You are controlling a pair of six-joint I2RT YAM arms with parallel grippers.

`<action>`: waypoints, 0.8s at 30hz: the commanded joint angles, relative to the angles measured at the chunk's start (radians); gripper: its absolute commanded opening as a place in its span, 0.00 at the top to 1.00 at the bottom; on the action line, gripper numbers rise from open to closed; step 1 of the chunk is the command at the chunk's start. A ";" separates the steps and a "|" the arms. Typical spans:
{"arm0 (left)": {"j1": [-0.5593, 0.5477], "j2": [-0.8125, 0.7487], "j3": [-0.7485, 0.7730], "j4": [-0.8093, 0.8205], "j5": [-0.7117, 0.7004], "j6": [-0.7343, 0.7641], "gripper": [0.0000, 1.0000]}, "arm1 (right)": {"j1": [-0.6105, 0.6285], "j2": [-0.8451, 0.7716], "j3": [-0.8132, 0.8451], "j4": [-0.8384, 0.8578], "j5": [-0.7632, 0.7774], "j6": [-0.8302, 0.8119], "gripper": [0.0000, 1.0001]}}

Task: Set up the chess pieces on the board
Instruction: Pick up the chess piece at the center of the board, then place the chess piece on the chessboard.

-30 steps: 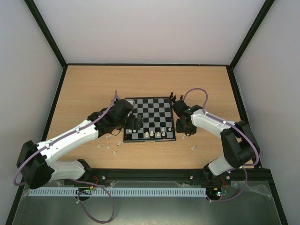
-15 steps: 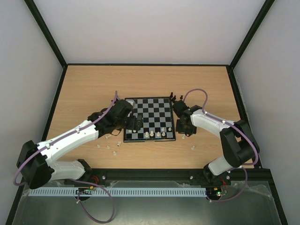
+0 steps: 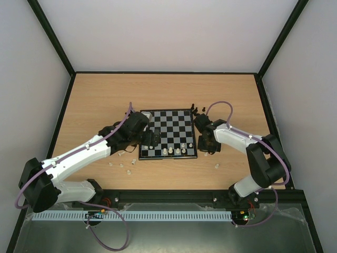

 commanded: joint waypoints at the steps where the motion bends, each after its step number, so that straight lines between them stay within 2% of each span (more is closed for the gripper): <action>1: 0.005 -0.014 -0.012 0.001 0.011 0.012 0.01 | -0.003 0.021 -0.013 -0.046 -0.002 0.010 0.89; 3: 0.006 -0.013 -0.012 0.001 0.011 0.012 0.01 | -0.002 0.022 -0.013 -0.047 0.001 0.010 0.93; 10: 0.007 -0.012 -0.009 -0.002 0.010 0.011 0.01 | -0.002 -0.029 0.030 -0.069 0.045 0.015 0.95; 17: 0.009 -0.022 -0.007 -0.009 -0.004 0.006 0.01 | 0.003 -0.038 0.202 -0.162 0.061 -0.021 0.96; 24: 0.020 -0.054 0.003 -0.030 -0.021 -0.003 0.01 | 0.103 0.046 0.391 -0.196 0.010 -0.078 0.97</action>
